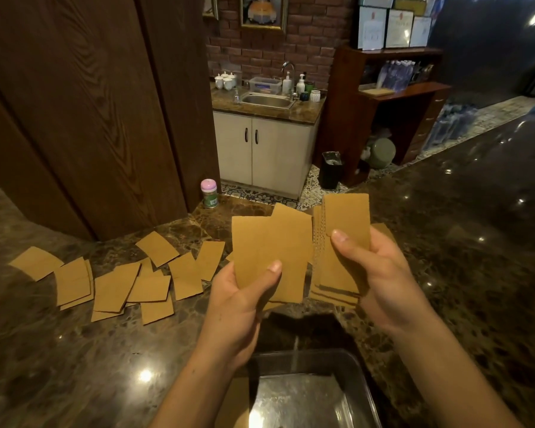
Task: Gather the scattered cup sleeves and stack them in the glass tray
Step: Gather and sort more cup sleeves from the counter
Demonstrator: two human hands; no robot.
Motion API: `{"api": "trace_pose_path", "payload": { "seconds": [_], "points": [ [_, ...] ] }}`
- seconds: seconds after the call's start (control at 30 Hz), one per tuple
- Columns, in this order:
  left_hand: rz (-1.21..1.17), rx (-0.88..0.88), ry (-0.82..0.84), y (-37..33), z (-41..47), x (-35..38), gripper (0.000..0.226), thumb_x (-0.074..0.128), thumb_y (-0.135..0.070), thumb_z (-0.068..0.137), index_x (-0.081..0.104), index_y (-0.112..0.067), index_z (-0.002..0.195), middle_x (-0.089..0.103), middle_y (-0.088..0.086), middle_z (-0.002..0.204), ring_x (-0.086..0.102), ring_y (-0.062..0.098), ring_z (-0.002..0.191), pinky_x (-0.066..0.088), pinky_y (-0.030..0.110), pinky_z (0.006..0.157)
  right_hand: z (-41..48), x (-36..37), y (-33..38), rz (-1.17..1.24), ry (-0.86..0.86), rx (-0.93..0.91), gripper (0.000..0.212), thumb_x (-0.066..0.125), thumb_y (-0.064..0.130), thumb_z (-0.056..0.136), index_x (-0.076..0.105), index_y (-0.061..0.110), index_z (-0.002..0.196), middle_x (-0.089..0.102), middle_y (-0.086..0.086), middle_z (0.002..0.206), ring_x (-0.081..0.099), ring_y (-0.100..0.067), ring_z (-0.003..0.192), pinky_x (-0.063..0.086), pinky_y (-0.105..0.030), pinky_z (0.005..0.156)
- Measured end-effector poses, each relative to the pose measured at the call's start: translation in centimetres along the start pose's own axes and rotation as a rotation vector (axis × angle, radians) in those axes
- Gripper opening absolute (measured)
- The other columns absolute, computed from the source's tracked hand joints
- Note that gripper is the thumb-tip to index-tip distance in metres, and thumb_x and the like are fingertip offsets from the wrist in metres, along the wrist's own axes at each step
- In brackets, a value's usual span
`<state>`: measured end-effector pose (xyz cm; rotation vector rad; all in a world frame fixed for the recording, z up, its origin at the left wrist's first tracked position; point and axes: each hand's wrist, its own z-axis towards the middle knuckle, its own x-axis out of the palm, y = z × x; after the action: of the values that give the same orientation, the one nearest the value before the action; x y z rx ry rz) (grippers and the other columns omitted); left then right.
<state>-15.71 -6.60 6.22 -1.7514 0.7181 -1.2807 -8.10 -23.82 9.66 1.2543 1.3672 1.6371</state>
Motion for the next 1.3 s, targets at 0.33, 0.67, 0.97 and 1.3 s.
{"api": "trace_pose_path", "payload": {
  "seconds": [0.33,0.67,0.97,1.3],
  "points": [
    [0.011,-0.185,0.025,0.1,-0.1,0.0,0.039,0.069,-0.028,0.09,0.064,-0.005,0.121,0.075,0.021,0.1,0.073,0.028,0.082,0.062,0.035,0.074,-0.4,0.2,2.8,-0.563,0.145,-0.433,0.029,0.065,0.03,0.093,0.058,0.035,0.12,0.069,0.016,0.106,0.07,-0.007,0.094,0.059,-0.02,0.069],
    [-0.106,-0.257,0.05,-0.4,-0.1,-1.2,0.049,0.077,-0.017,0.082,0.061,-0.005,0.127,0.072,0.024,0.116,0.071,0.037,0.104,0.06,0.045,0.083,-2.5,-1.4,0.6,-1.504,0.778,-1.1,0.04,0.063,0.026,0.09,0.054,0.027,0.129,0.071,0.01,0.133,0.063,-0.009,0.102,0.061,-0.02,0.076],
    [0.295,-0.032,0.081,0.5,0.1,-1.5,0.051,0.094,-0.022,0.059,0.071,-0.024,0.105,0.076,0.007,0.1,0.074,0.026,0.095,0.06,0.039,0.078,-0.9,-1.6,5.3,-0.71,0.509,-0.068,0.028,0.071,0.033,0.092,0.064,0.042,0.117,0.07,0.012,0.105,0.072,-0.013,0.093,0.064,-0.035,0.073],
    [0.09,0.019,-0.013,0.2,-0.5,-0.8,0.053,0.089,-0.007,0.067,0.065,-0.011,0.113,0.077,0.013,0.098,0.075,0.029,0.086,0.061,0.034,0.069,2.4,-0.1,3.9,-0.469,0.217,0.092,0.031,0.071,0.026,0.096,0.067,0.025,0.127,0.078,0.0,0.113,0.075,-0.025,0.105,0.059,-0.05,0.093]
  ]
}}
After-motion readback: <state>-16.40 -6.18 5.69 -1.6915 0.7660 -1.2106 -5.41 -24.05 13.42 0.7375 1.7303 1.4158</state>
